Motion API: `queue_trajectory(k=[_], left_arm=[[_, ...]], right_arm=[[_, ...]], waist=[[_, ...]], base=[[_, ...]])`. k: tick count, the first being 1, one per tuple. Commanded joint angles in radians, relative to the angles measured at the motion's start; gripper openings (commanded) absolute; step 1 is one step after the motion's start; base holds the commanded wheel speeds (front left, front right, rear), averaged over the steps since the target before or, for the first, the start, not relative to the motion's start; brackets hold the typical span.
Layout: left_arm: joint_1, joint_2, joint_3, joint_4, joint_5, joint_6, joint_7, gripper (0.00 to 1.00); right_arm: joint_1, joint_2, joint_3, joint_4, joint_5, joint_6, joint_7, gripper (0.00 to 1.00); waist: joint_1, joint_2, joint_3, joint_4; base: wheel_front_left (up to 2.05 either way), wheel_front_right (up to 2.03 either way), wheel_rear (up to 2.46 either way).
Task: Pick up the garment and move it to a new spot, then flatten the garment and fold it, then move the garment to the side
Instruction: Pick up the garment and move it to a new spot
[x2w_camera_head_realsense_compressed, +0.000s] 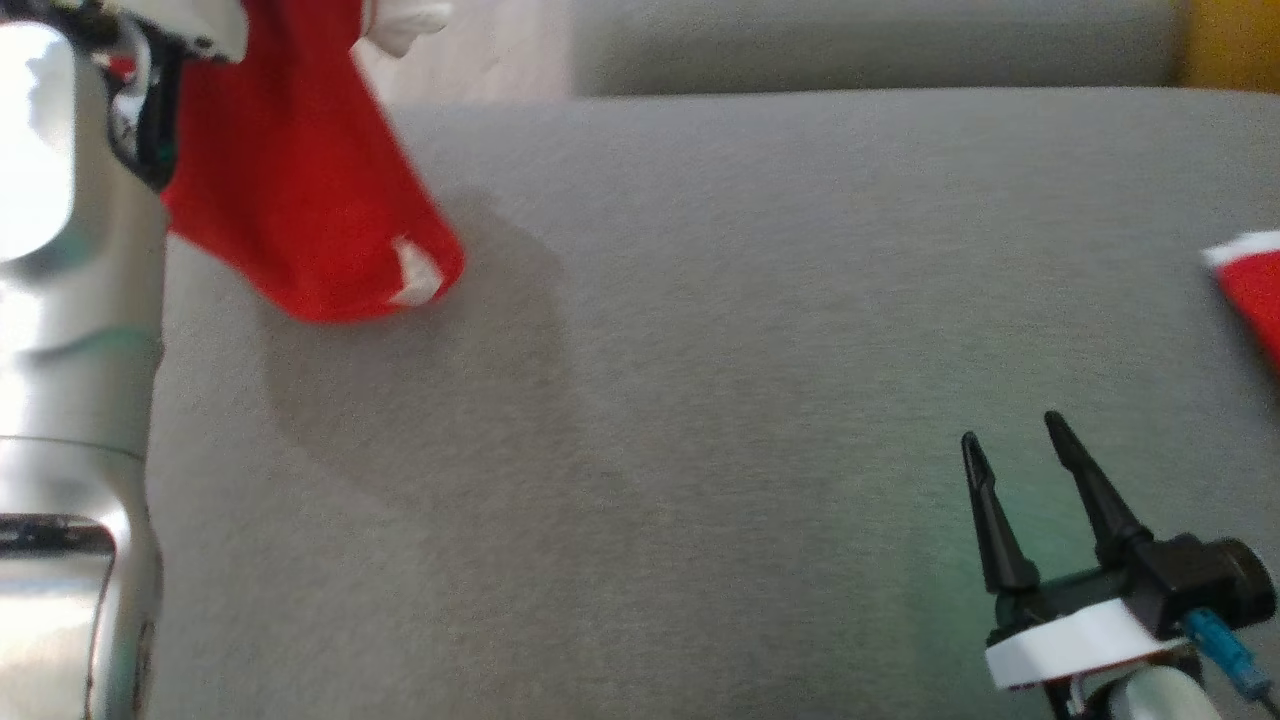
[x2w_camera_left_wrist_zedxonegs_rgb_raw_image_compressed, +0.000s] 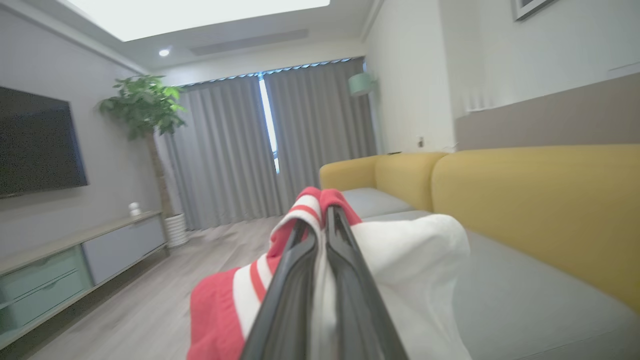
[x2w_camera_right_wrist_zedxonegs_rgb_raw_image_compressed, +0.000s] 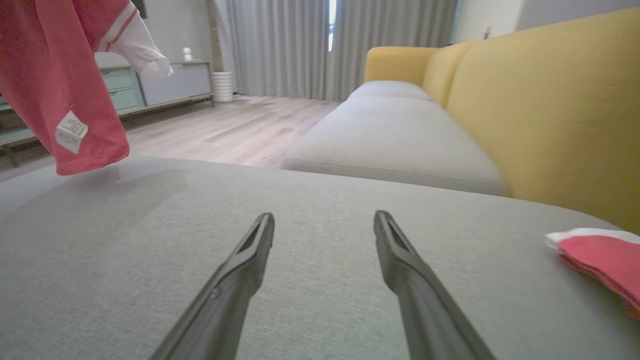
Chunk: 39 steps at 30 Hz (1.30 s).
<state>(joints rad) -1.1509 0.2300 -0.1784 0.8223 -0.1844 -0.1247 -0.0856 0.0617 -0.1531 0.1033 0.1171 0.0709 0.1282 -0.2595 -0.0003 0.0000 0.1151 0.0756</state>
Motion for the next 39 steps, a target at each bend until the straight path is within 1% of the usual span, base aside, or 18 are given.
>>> queue_trajectory(k=[1, 8, 10, 13, 17, 19, 24, 25, 26, 27, 28, 30, 32, 36, 39], left_arm=[[-0.039, 0.034, 0.001, -0.067, -0.019, -0.004, 0.013, 0.0], [0.023, 0.039, -0.122, -0.263, -0.118, -0.006, 0.107, 0.0], [0.05, 0.035, -0.152, -0.305, -0.134, -0.006, 0.12, 0.0], [0.114, 0.013, -0.206, -0.35, -0.159, -0.006, 0.156, 0.0], [0.209, -0.04, -0.31, -0.39, -0.182, -0.006, 0.206, 0.0], [0.266, -0.074, -0.363, -0.388, -0.19, -0.006, 0.209, 0.0], [0.442, -0.146, -0.466, -0.33, -0.198, 0.003, 0.14, 0.0], [0.442, -0.146, -0.466, -0.33, -0.198, 0.003, 0.14, 0.0], [0.475, -0.156, -0.486, -0.316, -0.199, 0.007, 0.118, 0.0], [0.506, -0.163, -0.507, -0.301, -0.201, 0.009, 0.098, 0.36], [0.533, -0.169, -0.528, -0.288, -0.208, 0.01, 0.079, 1.0], [0.575, -0.176, -0.562, -0.272, -0.221, 0.02, 0.034, 1.0], [0.604, -0.179, -0.594, -0.275, -0.236, 0.04, -0.021, 1.0], [0.656, -0.179, -0.648, -0.307, -0.264, 0.115, -0.12, 1.0], [0.715, -0.179, -0.639, -0.321, -0.277, 0.169, -0.154, 1.0]], right_arm=[[-0.004, 0.002, 0.019, -0.026, -0.008, 0.003, -0.002, 1.0], [0.016, 0.032, 0.028, -0.037, -0.014, 0.003, -0.002, 1.0], [0.017, 0.033, 0.031, -0.038, -0.014, 0.003, -0.002, 1.0], [0.014, 0.033, 0.032, -0.036, -0.011, 0.003, -0.002, 1.0], [-0.008, 0.032, 0.033, -0.043, -0.002, 0.003, -0.002, 1.0], [-0.024, 0.033, 0.036, -0.044, 0.003, 0.003, -0.002, 1.0], [-0.053, 0.038, 0.048, -0.036, 0.015, 0.003, -0.002, 1.0], [-0.053, 0.038, 0.048, -0.036, 0.015, 0.003, -0.002, 1.0], [-0.055, 0.038, 0.047, -0.035, 0.015, 0.003, -0.002, 1.0], [-0.056, 0.038, 0.045, -0.032, 0.016, 0.003, -0.002, 1.0], [-0.057, 0.038, 0.043, -0.029, 0.017, 0.003, -0.002, 1.0], [-0.055, 0.037, 0.039, -0.023, 0.016, 0.003, -0.002, 1.0], [-0.049, 0.036, 0.034, -0.016, 0.015, 0.003, -0.002, 1.0], [-0.019, 0.032, 0.022, 0.002, 0.013, 0.003, -0.002, 1.0], [0.015, 0.034, 0.009, 0.016, 0.008, 0.003, -0.002, 1.0]], waist=[[0.0003, 0.0, -0.115, -0.128], [0.0003, 0.0, -0.136, -0.259], [0.0003, 0.0, -0.134, -0.286], [0.0003, 0.0, -0.125, -0.324], [0.0003, 0.0, -0.059, -0.345], [0.0003, 0.0, -0.02, -0.349], [0.0003, 0.0, 0.045, -0.349], [0.0003, 0.0, 0.045, -0.349], [0.0003, 0.0, 0.051, -0.345], [0.0003, 0.0, 0.055, -0.339], [0.0003, 0.0, 0.057, -0.332], [0.0003, 0.0, 0.051, -0.315], [0.0003, 0.0, 0.032, -0.295], [0.0003, 0.0, -0.039, -0.249], [0.0003, 0.0, -0.104, -0.214]], base=[[0.0, 0.0, 0.0], [0.0, 0.0, 0.0], [0.0, 0.0, 0.0], [0.0, 0.0, 0.0], [0.0, 0.0, 0.0], [0.0, 0.0, 0.0], [0.0, 0.0, 0.0], [0.0, 0.0, 0.0], [0.0, 0.0, 0.0], [0.0, 0.0, 0.0], [0.0, 0.0, 0.0], [0.0, 0.0, 0.0], [0.0, 0.0, 0.0], [0.0, 0.0, 0.0], [0.0, 0.0, 0.0]])
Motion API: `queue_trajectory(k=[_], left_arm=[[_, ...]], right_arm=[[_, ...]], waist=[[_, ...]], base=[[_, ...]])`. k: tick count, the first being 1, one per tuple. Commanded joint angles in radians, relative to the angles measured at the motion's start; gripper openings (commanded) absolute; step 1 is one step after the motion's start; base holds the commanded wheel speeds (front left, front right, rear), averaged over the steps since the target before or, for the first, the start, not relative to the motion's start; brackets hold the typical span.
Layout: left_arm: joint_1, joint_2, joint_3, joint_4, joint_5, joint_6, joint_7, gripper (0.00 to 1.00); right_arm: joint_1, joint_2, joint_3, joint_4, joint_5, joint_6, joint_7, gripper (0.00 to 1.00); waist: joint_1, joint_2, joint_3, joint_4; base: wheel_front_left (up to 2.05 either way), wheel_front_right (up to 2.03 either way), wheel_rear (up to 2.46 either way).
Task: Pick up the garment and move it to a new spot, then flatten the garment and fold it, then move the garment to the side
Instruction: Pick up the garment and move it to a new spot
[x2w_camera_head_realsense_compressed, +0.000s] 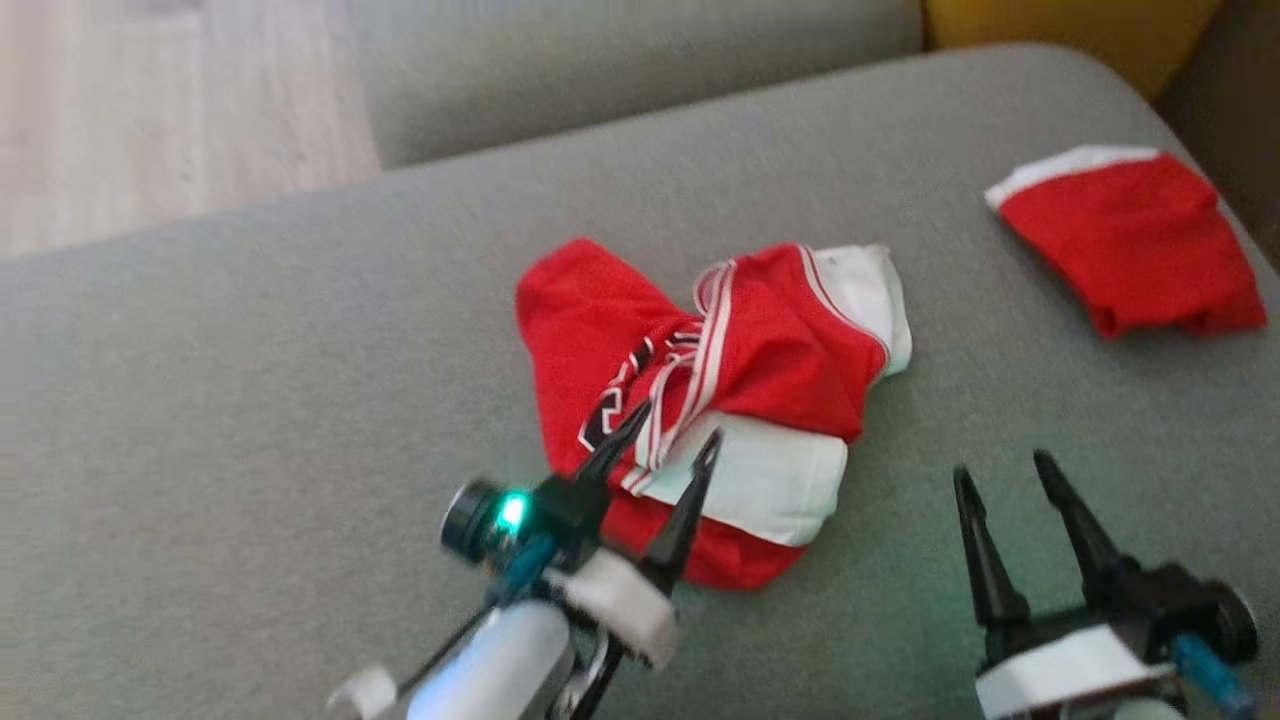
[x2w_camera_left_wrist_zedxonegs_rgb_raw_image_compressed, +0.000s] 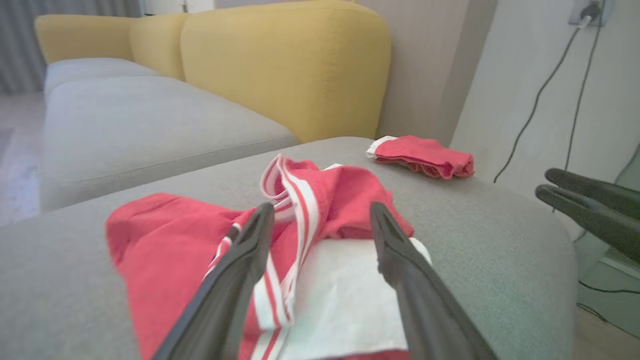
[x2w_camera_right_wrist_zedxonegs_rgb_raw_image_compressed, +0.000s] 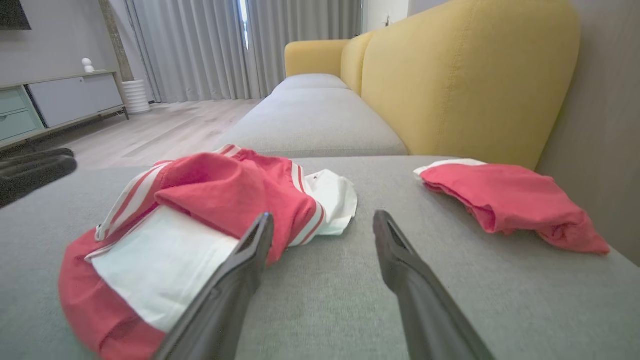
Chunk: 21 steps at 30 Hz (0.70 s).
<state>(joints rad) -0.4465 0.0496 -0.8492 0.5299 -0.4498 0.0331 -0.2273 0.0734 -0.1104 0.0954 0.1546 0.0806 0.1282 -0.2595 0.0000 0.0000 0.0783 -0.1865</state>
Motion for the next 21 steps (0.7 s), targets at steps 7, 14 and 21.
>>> queue_trajectory(k=[7, 14, 21], left_arm=[[0.194, 0.059, 0.179, -0.169, -0.027, 0.108, -0.034, 1.0], [0.427, 0.104, 0.38, -0.368, 0.1, 0.175, -0.034, 1.0], [0.577, 0.068, 0.523, -0.455, 0.18, 0.156, -0.034, 1.0]], right_arm=[[0.061, 0.007, -0.04, -0.016, -0.012, 0.003, -0.002, 1.0], [0.105, 0.027, -0.079, -0.027, -0.036, 0.003, -0.002, 1.0], [0.137, 0.034, -0.087, -0.044, -0.048, 0.003, -0.002, 1.0]], waist=[[0.0, 0.0, -0.144, 0.125], [0.0, 0.0, -0.187, 0.172], [0.0, 0.0, -0.21, 0.201]], base=[[0.0, 0.0, 0.0], [0.0, 0.0, 0.0], [0.0, 0.0, 0.0]])
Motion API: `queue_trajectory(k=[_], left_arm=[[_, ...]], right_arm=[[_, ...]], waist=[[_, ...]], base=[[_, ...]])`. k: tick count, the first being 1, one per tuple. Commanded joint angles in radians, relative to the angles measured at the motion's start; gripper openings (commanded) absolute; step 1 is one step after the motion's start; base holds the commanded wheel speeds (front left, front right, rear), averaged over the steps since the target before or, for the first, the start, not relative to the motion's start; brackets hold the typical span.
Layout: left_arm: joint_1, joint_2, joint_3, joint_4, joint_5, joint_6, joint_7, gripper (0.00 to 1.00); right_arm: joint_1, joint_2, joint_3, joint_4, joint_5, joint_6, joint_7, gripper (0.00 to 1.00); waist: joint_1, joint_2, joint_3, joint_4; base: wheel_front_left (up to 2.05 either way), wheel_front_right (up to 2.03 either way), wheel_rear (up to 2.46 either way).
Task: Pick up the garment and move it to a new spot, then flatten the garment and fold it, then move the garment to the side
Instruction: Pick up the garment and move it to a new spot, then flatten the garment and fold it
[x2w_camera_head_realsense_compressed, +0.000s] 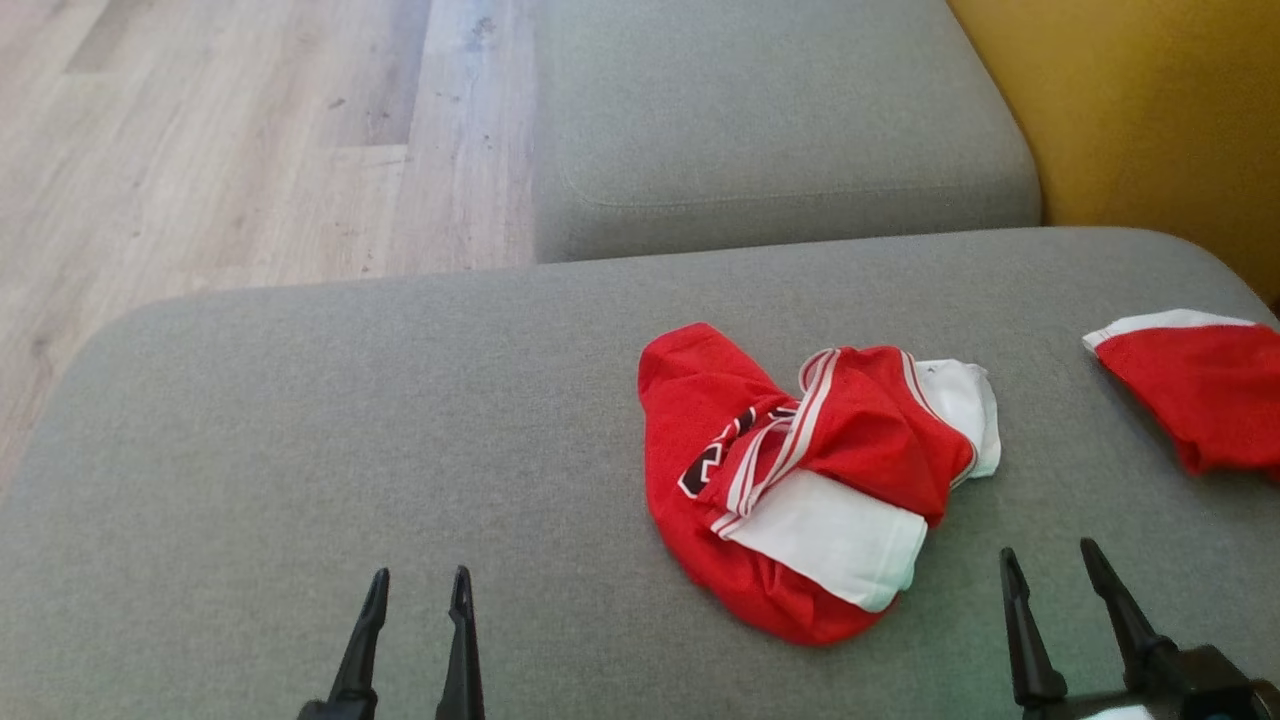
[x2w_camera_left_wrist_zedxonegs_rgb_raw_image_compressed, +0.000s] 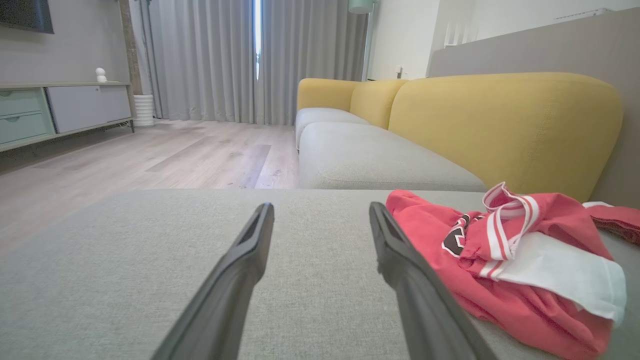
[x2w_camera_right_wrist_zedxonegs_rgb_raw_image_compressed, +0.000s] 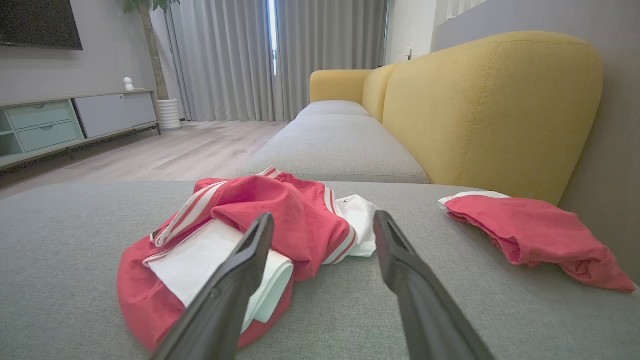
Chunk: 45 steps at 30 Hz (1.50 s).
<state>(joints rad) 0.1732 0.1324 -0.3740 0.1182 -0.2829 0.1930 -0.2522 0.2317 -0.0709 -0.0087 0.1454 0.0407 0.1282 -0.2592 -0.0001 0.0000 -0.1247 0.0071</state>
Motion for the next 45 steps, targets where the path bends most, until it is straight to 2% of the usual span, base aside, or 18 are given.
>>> queue_trajectory(k=[1, 7, 13, 23, 45], left_arm=[[-0.033, -0.021, 0.06, -0.048, 0.023, -0.009, -0.009, 1.0], [-0.012, -0.048, 0.106, -0.06, 0.074, -0.041, -0.009, 1.0], [-0.007, -0.067, 0.147, -0.063, 0.085, -0.052, -0.009, 1.0], [-0.005, -0.077, 0.181, -0.069, 0.133, -0.054, -0.009, 1.0], [-0.001, -0.082, 0.186, -0.072, 0.184, -0.057, -0.01, 1.0]], right_arm=[[-0.018, -0.004, 0.016, -0.036, -0.008, 0.003, -0.003, 1.0], [-0.008, 0.003, 0.011, -0.043, -0.005, 0.003, -0.003, 1.0], [-0.011, 0.006, 0.016, -0.044, -0.005, 0.003, -0.003, 1.0], [-0.009, 0.01, 0.019, -0.05, -0.003, 0.003, -0.003, 1.0], [-0.009, 0.017, 0.013, -0.05, -0.004, 0.003, -0.003, 1.0]], waist=[[0.0001, 0.0, -0.009, 0.011], [0.0001, 0.0, -0.014, 0.018], [0.0001, 0.0, -0.011, 0.012], [0.0001, 0.0, -0.008, 0.01], [0.0001, 0.0, -0.005, 0.009]], base=[[0.0, 0.0, 0.0], [0.0, 0.0, 0.0], [0.0, 0.0, 0.0], [0.0, 0.0, 0.0], [0.0, 0.0, 0.0]])
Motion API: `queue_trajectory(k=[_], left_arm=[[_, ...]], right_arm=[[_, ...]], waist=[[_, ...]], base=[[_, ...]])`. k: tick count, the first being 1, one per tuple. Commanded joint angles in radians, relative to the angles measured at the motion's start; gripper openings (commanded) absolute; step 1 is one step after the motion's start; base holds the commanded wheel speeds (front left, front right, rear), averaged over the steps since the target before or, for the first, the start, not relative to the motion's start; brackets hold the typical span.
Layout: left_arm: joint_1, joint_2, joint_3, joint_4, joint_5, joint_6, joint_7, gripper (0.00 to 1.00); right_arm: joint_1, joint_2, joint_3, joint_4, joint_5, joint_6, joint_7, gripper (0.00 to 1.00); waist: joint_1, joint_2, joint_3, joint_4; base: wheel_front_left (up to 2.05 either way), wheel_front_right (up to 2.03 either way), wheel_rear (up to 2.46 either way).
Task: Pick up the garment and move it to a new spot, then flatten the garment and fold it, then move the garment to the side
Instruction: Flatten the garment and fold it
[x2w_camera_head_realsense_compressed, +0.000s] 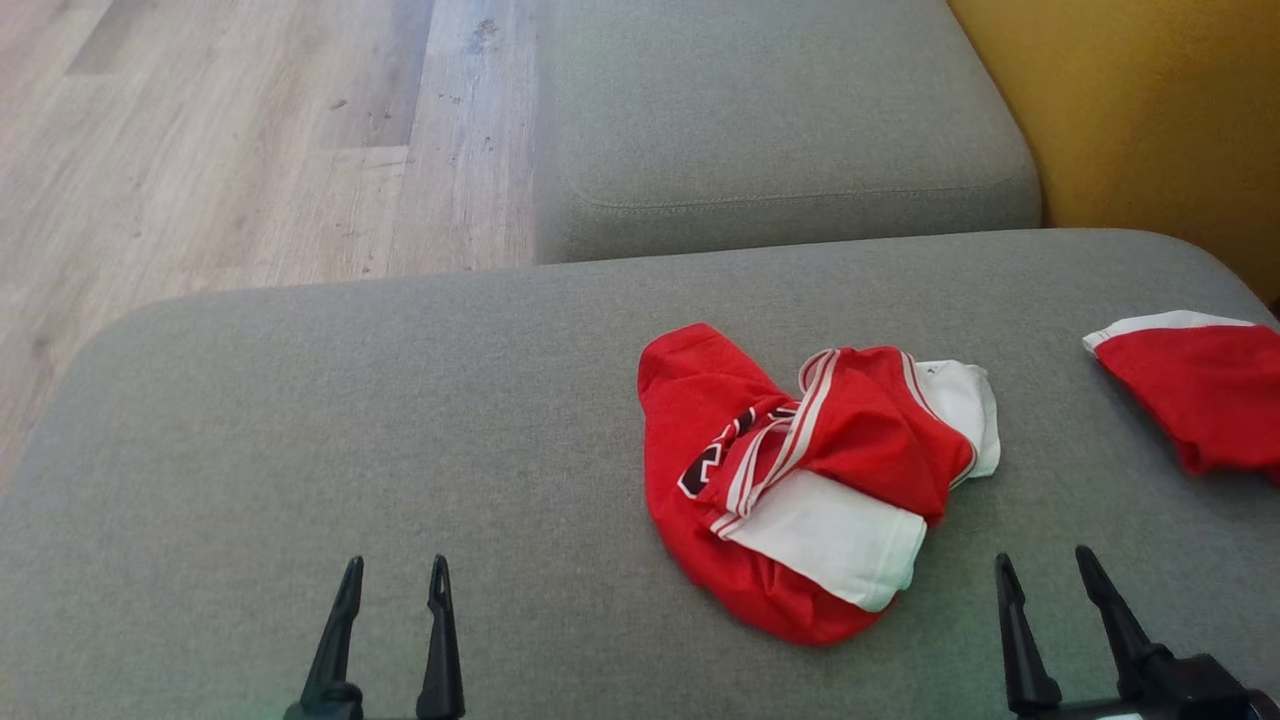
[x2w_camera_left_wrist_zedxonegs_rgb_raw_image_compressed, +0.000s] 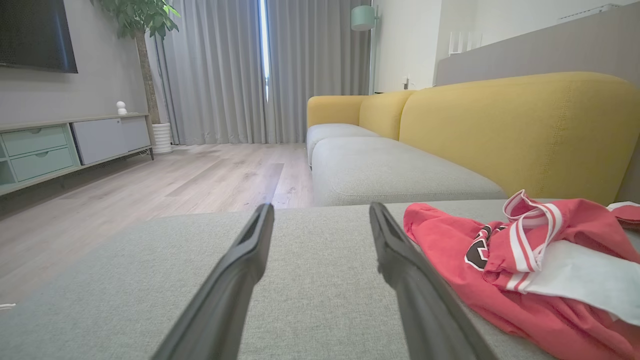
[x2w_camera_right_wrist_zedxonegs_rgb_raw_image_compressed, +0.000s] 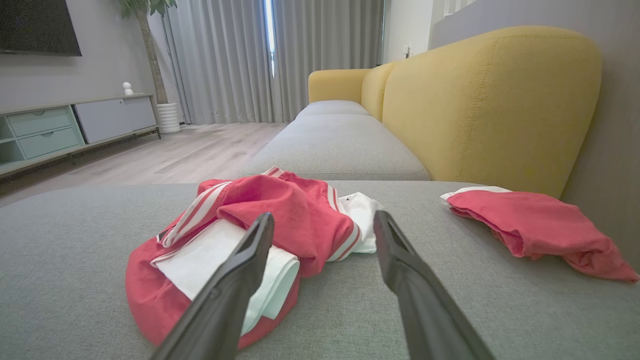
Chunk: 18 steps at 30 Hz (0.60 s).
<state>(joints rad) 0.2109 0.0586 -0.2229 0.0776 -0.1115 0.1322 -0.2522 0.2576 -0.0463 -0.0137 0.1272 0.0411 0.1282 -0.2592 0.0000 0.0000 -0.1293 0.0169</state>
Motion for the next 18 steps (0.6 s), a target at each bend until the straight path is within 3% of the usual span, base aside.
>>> queue_trajectory(k=[1, 11, 18], left_arm=[[-0.039, -0.008, 0.035, -0.031, 0.014, 0.004, -0.01, 1.0], [-0.061, -0.008, 0.002, -0.005, 0.025, -0.012, -0.01, 1.0], [-0.157, -0.008, -0.109, 0.102, 0.036, -0.054, -0.01, 1.0]], right_arm=[[-0.035, -0.008, 0.019, -0.032, -0.005, 0.003, -0.003, 1.0], [-0.037, -0.006, 0.019, -0.038, -0.006, 0.003, -0.003, 1.0], [-0.048, -0.014, 0.035, -0.043, -0.005, 0.003, -0.003, 1.0]], waist=[[0.0, 0.0, -0.001, -0.002], [0.0, 0.0, 0.01, -0.012], [0.0, 0.0, 0.046, -0.042]], base=[[0.0, 0.0, 0.0], [0.0, 0.0, 0.0], [0.0, 0.0, 0.0]])
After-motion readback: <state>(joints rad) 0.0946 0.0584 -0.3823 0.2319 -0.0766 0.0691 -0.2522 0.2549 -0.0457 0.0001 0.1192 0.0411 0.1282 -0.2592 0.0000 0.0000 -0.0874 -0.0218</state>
